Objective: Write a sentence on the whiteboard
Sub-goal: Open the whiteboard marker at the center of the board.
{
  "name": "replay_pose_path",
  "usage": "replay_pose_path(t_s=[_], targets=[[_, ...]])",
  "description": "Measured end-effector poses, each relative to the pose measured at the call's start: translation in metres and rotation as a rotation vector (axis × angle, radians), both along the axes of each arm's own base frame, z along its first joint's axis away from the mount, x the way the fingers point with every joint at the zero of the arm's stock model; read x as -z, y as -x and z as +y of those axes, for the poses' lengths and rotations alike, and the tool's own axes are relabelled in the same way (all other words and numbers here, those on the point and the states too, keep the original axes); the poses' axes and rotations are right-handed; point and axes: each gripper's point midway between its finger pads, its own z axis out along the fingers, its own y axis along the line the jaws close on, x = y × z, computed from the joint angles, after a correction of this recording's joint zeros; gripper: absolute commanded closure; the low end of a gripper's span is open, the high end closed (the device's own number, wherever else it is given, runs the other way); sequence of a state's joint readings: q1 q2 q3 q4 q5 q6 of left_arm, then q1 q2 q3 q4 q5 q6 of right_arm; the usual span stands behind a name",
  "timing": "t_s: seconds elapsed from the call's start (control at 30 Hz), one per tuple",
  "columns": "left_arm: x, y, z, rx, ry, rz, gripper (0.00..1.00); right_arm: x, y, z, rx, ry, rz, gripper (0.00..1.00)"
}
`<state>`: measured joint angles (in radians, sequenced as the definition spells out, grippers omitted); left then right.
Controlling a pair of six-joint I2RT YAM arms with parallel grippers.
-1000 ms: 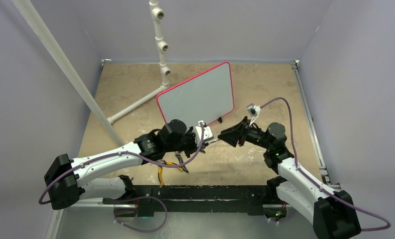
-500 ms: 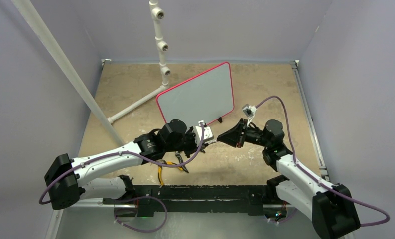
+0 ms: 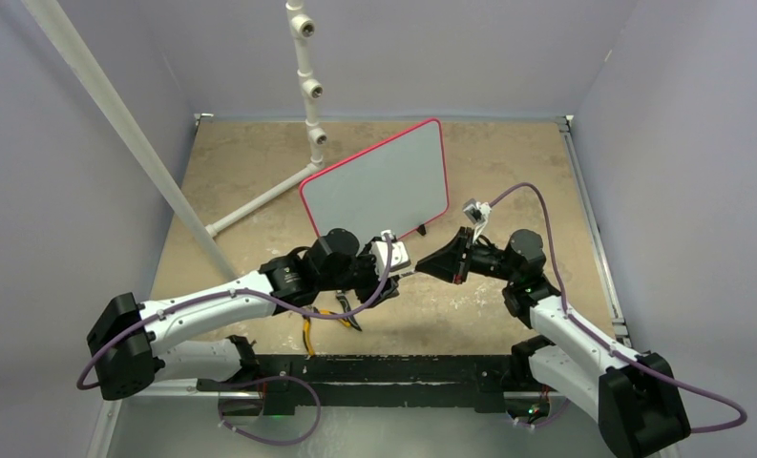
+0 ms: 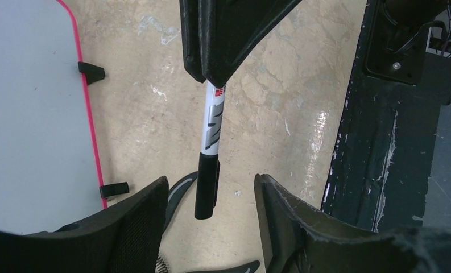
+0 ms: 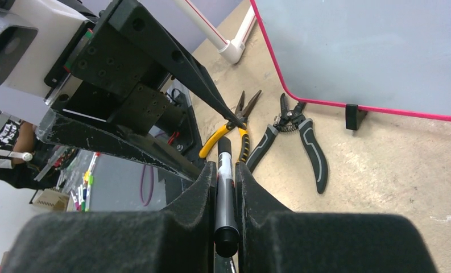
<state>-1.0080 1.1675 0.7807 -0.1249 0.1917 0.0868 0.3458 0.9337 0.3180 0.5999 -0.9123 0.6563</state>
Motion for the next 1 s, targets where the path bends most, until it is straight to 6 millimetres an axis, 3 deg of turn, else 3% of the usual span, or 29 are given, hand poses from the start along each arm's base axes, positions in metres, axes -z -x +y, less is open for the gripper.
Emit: replay_pose_path(t_s=[0.2,0.37,0.43,0.63,1.0], targets=[[0.012,0.002,-0.002,0.014,-0.025,0.025,0.46,0.000,0.005,0.001,-0.030,0.000,-0.003,1.00],[0.017,0.003,-0.003,0.022,-0.039,0.039,0.59,-0.005,0.010,0.002,-0.071,-0.001,-0.020,1.00],[0.017,0.004,-0.003,0.027,-0.037,0.042,0.66,-0.007,0.011,0.003,-0.086,0.000,-0.029,1.00],[0.018,0.010,-0.007,0.057,-0.023,0.067,1.00,-0.007,0.011,0.005,-0.130,0.012,-0.037,1.00],[0.020,0.010,-0.008,0.055,-0.025,0.077,1.00,-0.006,0.009,0.005,-0.115,0.023,-0.023,1.00]])
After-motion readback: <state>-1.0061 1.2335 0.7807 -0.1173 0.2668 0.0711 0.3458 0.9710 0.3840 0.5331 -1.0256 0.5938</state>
